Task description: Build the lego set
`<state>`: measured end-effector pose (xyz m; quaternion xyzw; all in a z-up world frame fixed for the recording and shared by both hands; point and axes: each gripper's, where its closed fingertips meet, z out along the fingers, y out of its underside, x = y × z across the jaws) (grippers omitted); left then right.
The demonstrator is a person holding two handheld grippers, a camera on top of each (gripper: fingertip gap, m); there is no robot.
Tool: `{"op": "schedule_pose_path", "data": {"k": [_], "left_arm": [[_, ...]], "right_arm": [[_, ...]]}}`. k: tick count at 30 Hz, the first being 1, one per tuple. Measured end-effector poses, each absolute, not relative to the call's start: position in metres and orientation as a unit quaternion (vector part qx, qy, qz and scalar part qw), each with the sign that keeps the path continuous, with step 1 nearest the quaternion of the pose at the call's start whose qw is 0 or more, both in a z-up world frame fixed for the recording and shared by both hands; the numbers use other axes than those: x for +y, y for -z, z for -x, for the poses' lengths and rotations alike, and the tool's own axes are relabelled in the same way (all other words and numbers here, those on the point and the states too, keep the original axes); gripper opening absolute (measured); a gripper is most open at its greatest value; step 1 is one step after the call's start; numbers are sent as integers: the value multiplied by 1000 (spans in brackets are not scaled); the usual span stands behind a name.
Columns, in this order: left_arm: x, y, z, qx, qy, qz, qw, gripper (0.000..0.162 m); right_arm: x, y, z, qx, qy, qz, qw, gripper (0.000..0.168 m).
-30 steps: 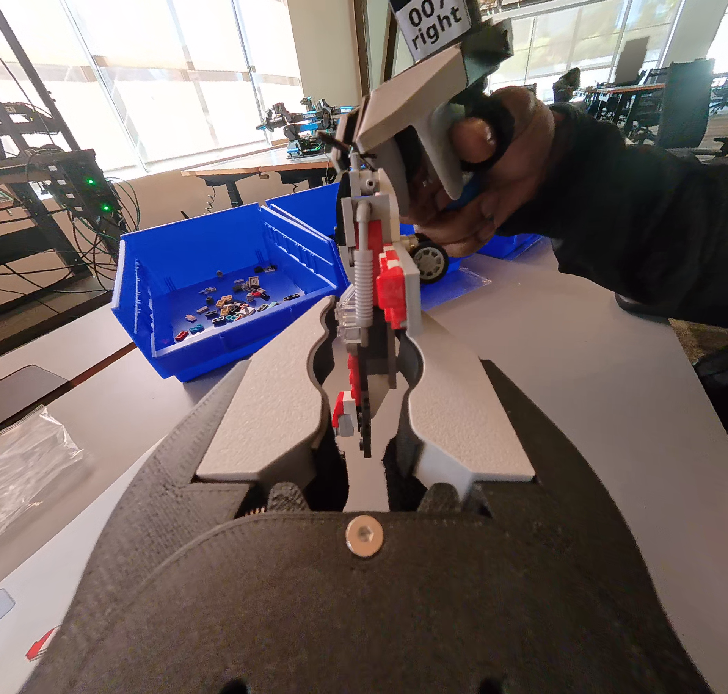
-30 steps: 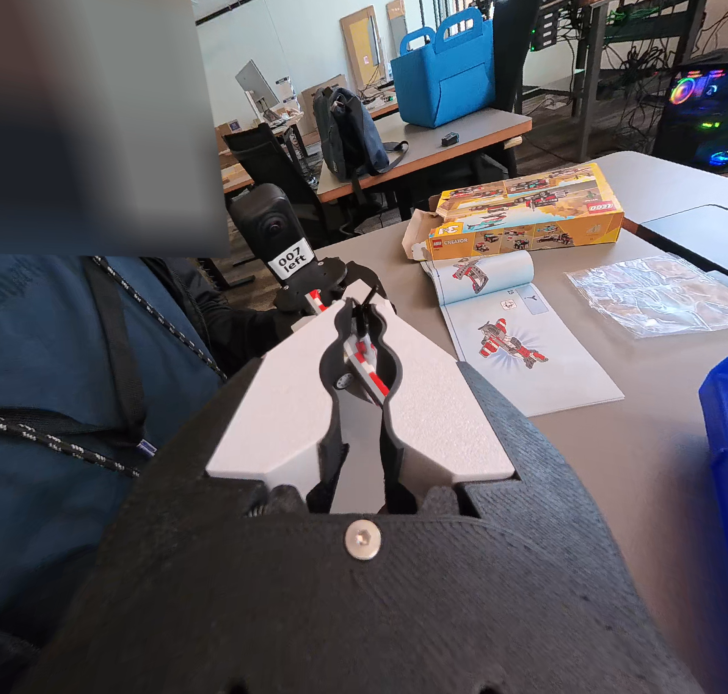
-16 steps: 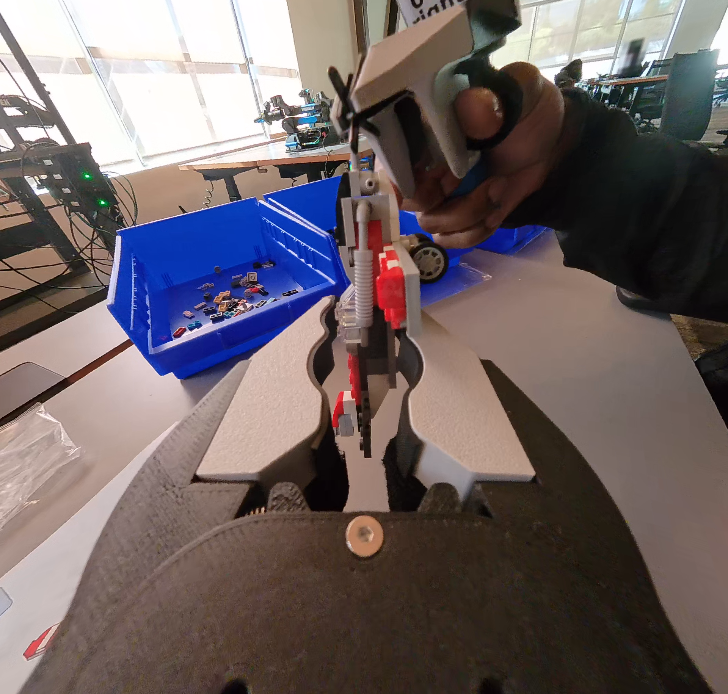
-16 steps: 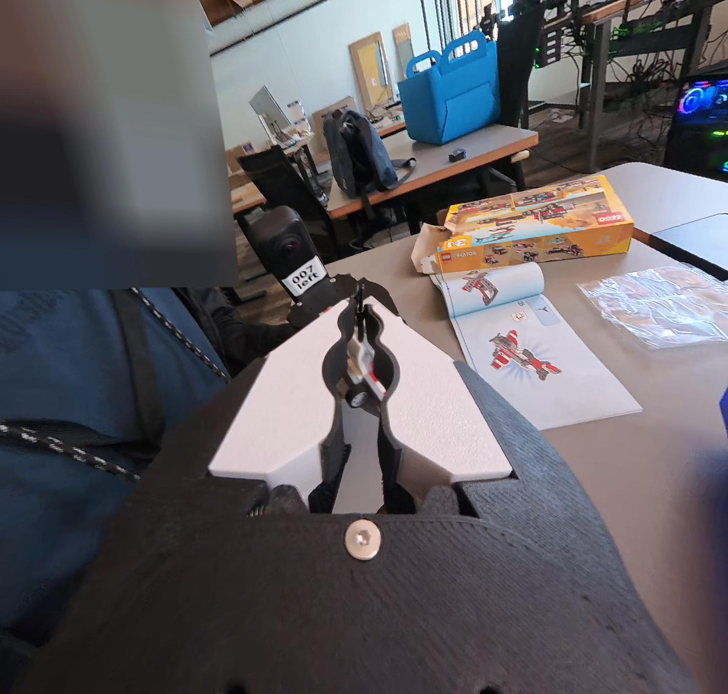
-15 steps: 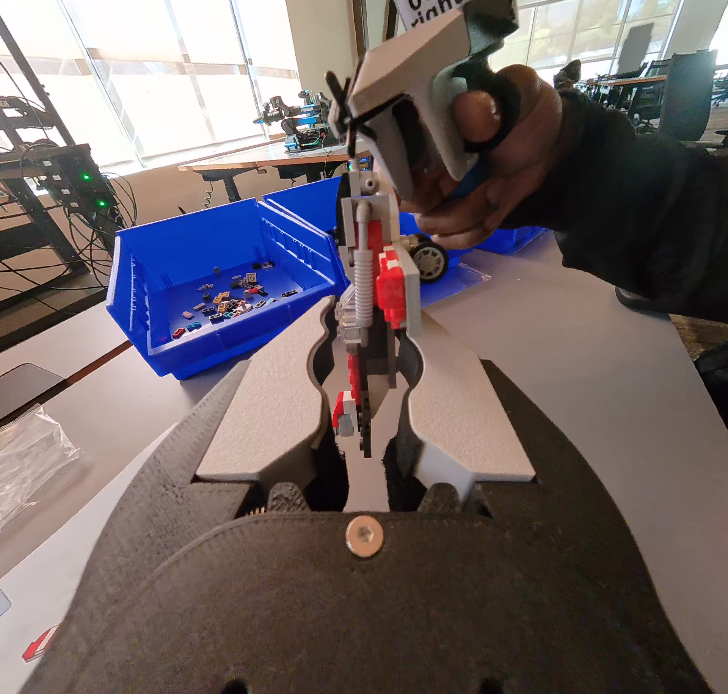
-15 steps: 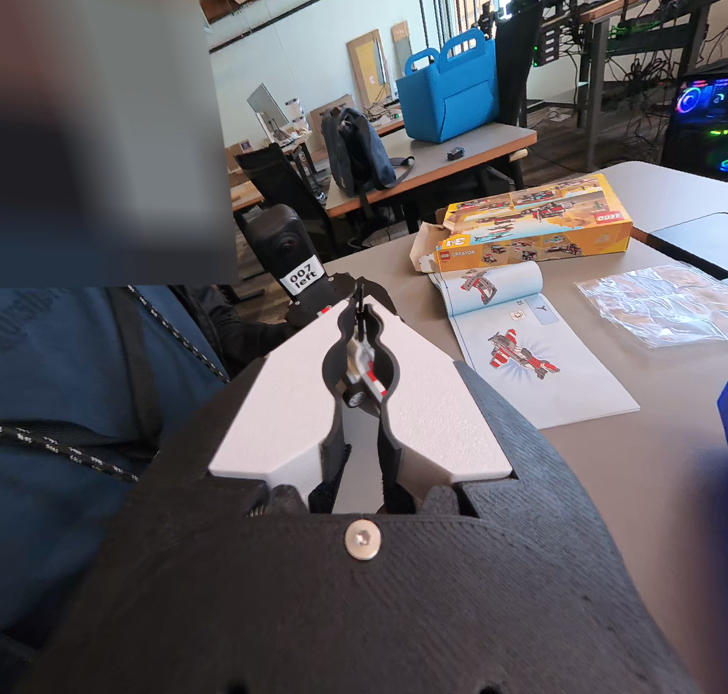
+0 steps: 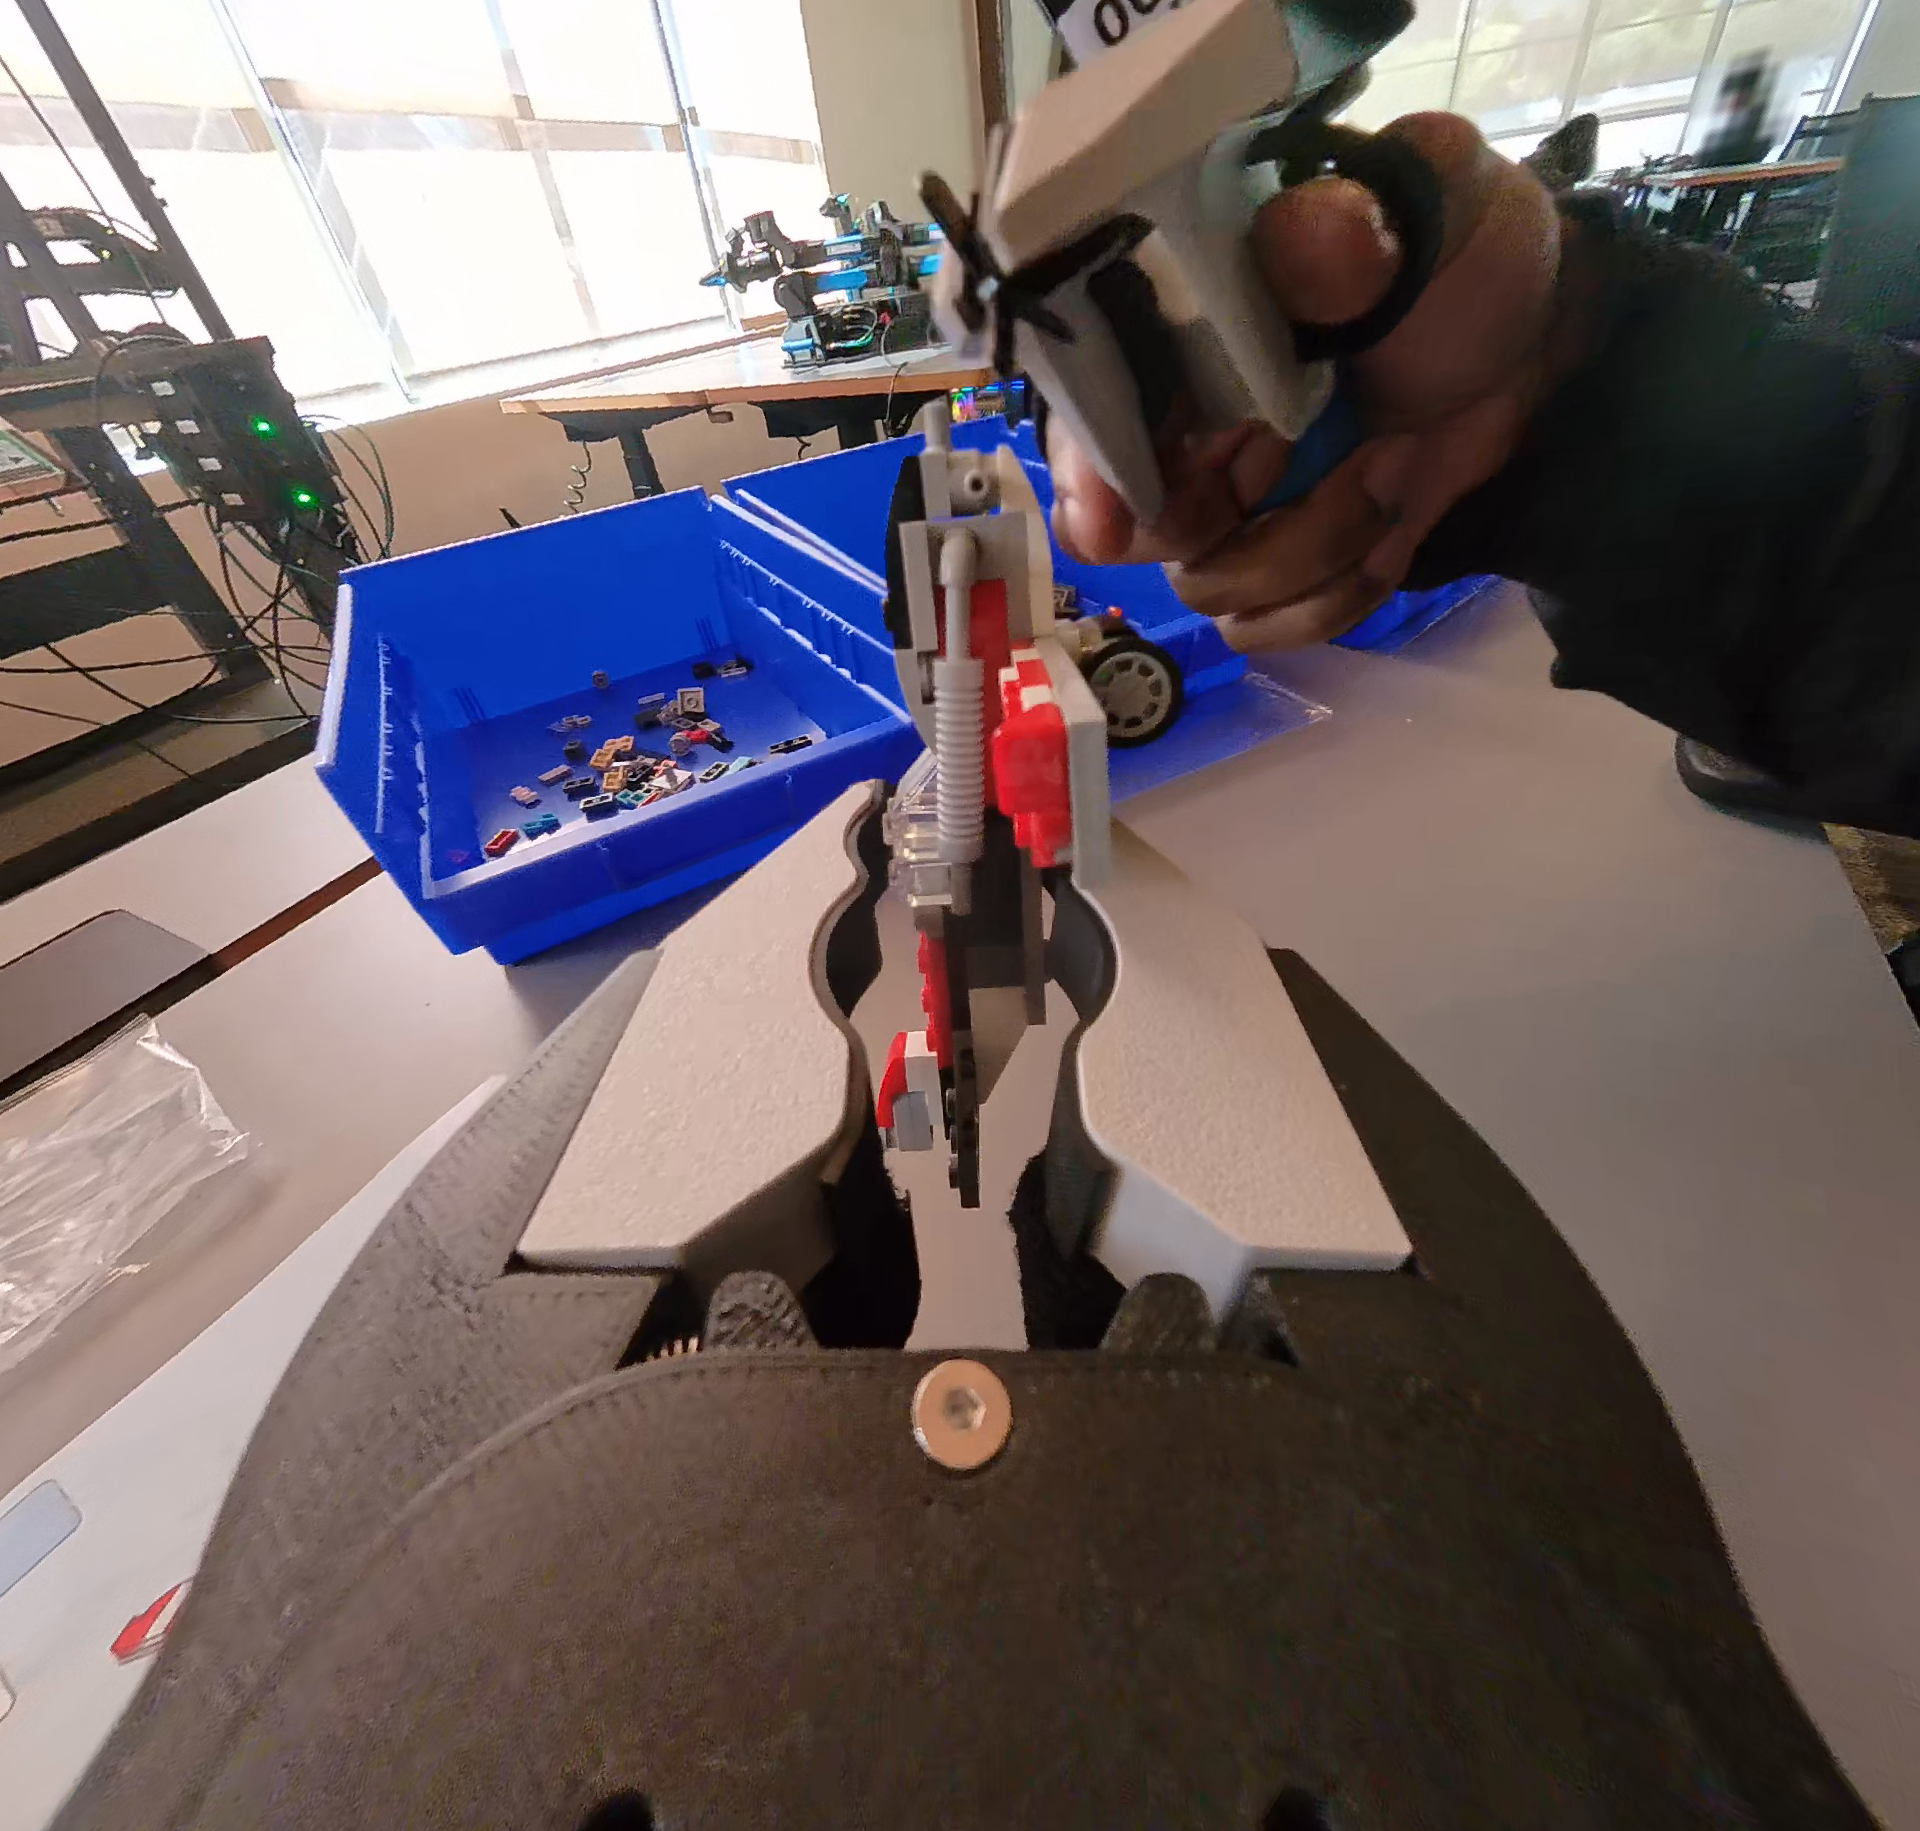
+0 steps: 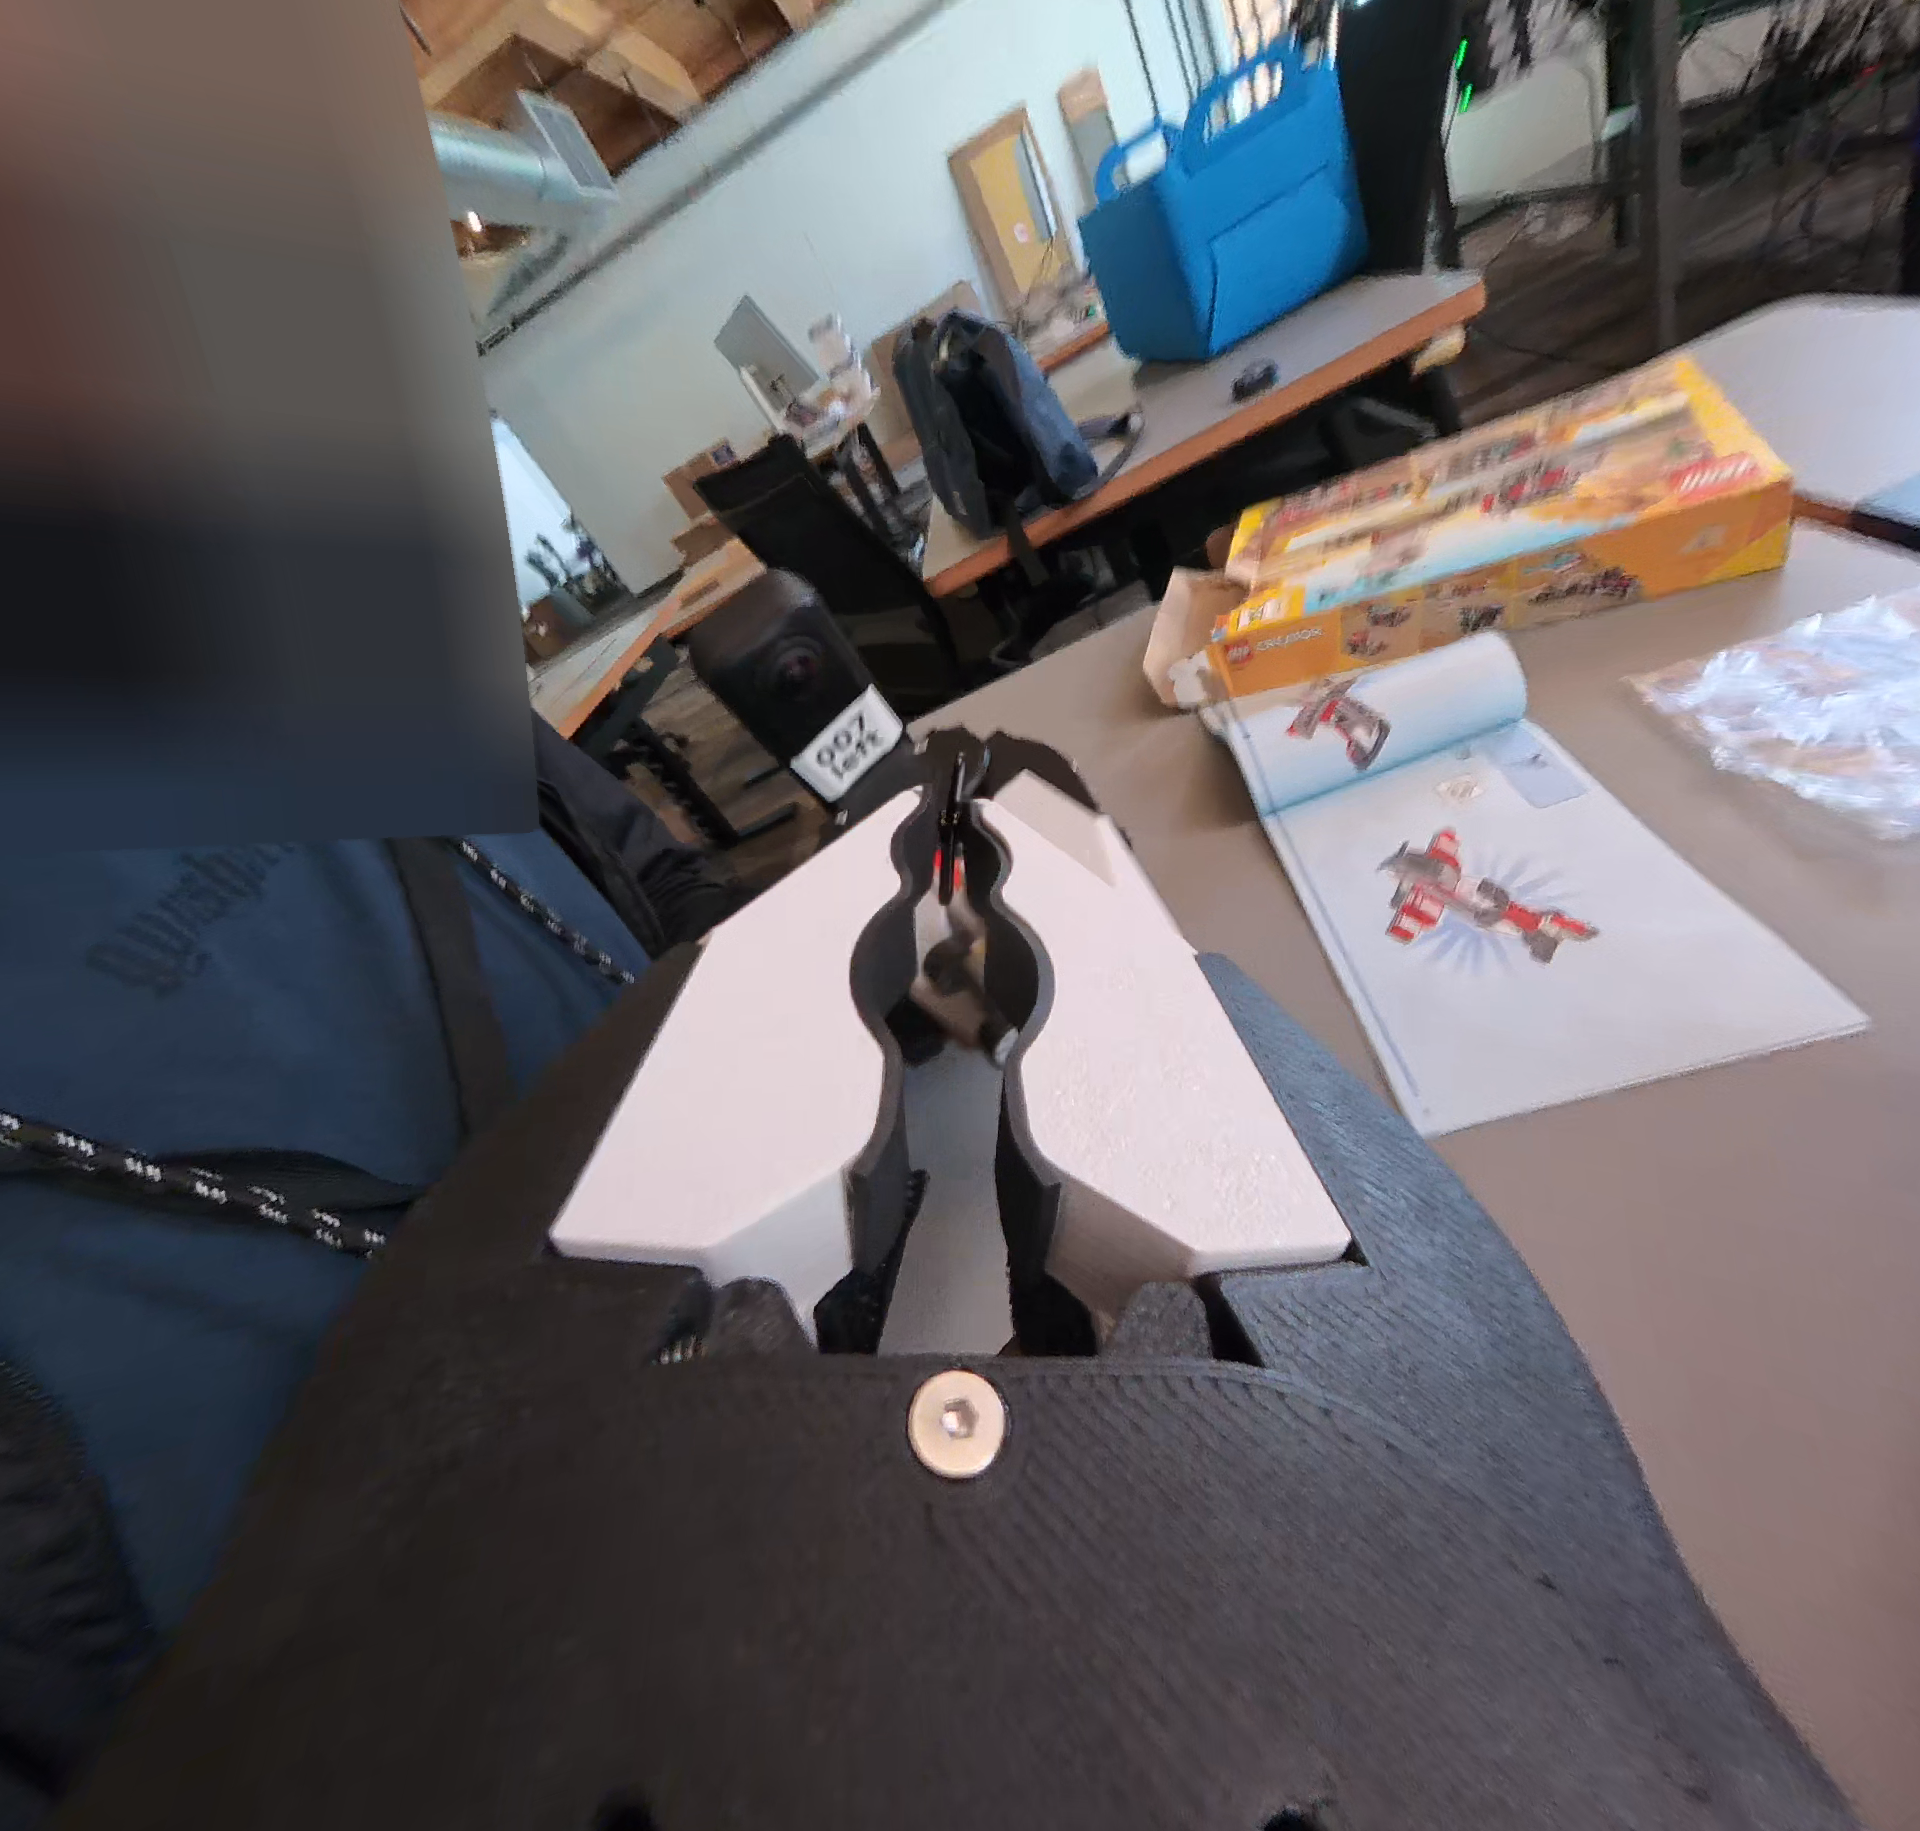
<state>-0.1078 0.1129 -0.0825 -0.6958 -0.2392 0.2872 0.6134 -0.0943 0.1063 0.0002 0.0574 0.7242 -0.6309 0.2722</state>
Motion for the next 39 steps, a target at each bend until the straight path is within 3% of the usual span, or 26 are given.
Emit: {"op": "schedule_pose_path", "data": {"k": [12, 32, 36, 39], "left_arm": [[108, 90, 112, -240, -317, 712, 579, 26], [98, 93, 116, -265, -293, 706, 588, 26], [75, 92, 124, -292, -308, 697, 578, 26], [66, 90, 127, -306, -313, 689, 578, 26]], "right_arm": [[100, 20, 102, 773, 590, -95, 214, 6], [104, 25, 118, 745, 619, -125, 217, 4], [112, 58, 128, 783, 587, -129, 158, 4], [119, 119, 130, 853, 506, -92, 87, 5]]}}
